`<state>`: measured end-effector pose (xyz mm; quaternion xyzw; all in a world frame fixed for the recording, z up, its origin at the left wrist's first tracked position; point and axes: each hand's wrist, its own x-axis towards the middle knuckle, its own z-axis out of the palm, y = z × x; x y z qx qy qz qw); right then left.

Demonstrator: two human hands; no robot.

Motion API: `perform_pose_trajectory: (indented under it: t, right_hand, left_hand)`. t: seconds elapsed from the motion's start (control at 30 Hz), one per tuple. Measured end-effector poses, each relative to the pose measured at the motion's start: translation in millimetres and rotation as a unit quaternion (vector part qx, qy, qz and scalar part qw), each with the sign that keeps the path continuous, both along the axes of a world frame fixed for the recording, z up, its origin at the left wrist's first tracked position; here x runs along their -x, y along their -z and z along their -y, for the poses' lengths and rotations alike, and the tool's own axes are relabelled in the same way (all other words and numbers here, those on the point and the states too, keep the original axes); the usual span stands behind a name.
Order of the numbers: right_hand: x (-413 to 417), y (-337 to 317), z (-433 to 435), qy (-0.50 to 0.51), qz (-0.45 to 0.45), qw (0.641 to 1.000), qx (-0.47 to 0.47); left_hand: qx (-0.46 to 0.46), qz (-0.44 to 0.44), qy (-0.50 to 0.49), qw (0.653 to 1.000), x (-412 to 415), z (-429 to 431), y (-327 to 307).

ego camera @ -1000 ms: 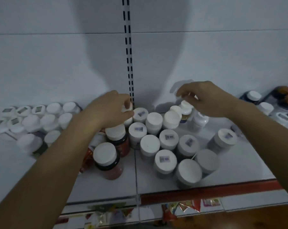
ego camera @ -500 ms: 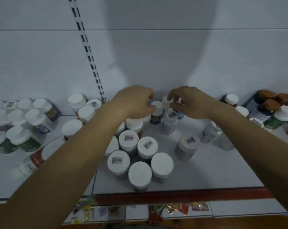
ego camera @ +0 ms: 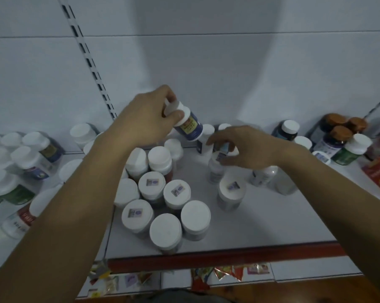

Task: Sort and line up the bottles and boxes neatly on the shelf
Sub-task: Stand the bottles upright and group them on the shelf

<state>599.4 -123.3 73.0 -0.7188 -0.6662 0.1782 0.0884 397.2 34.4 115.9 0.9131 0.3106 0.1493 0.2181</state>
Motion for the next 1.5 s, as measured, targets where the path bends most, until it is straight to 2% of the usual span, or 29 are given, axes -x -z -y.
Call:
perform_pose_trajectory:
  t: [0.07, 0.1, 0.2, 0.3, 0.37, 0.43, 0.57, 0.7, 0.8, 0.97, 1.13, 1.27, 1.43, 1.5]
  right_hand:
    - [1.1, -1.7, -22.5, 0.039, 0.014, 0.997, -0.069]
    - [3.0, 0.9, -35.2, 0.056, 0.053, 0.993, -0.092]
    - [19.2, 17.8, -65.8, 0.091, 0.215, 0.970, -0.075]
    - [27.4, 26.1, -80.1, 0.088, 0.260, 0.960, -0.061]
    - [24.1, 15.9, -80.5, 0.071, 0.223, 0.969, -0.076]
    - [23.5, -4.5, -77.9, 0.041, 0.136, 0.982, -0.123]
    - [52.4, -55.3, -80.7, -0.022, -0.023, 0.969, -0.245]
    - [102.9, -79.2, -115.1, -0.055, -0.127, 0.964, -0.225]
    - [143.0, -79.0, -150.9, -0.081, -0.141, 0.962, -0.220]
    - [219.6, -66.7, -211.0, -0.134, -0.083, 0.963, -0.219]
    - [262.7, -31.4, -268.0, -0.198, 0.056, 0.968, -0.141]
    - [268.1, -2.7, -287.4, -0.199, 0.112, 0.971, -0.076]
    - [276.0, 23.3, -295.9, -0.234, 0.165, 0.953, -0.100]
    - [278.4, 26.8, -297.9, -0.213, 0.167, 0.955, -0.123]
  left_hand:
    - [-0.007, 0.015, -0.028, 0.999, 9.8, 2.3, -3.1]
    - [-0.011, 0.020, -0.036, 0.999, 13.2, 2.5, -3.2]
    - [-0.022, 0.036, -0.048, 0.998, 27.4, -1.7, -5.4]
    - [-0.021, 0.070, -0.069, 0.995, 56.0, -13.7, -12.0]
    - [-0.024, 0.097, -0.087, 0.991, 81.2, -24.9, -17.1]
    - [-0.022, 0.124, -0.099, 0.987, 108.8, -37.0, -21.4]
    - [-0.041, 0.147, -0.120, 0.981, 161.2, -64.8, -22.4]
    - [-0.029, 0.158, -0.144, 0.976, 210.8, -91.3, -20.3]
    - [-0.026, 0.161, -0.154, 0.975, 249.5, -111.8, -21.7]
    - [-0.021, 0.206, -0.183, 0.961, 306.3, -142.1, -17.5]
    - [0.009, 0.244, -0.191, 0.951, 339.7, -161.6, -1.1]
    - [0.028, 0.253, -0.180, 0.950, 356.9, -173.6, 11.8]
    - [0.043, 0.231, -0.150, 0.960, 365.3, -181.7, 23.8]
    - [0.045, 0.222, -0.140, 0.964, 366.0, -183.8, 27.3]
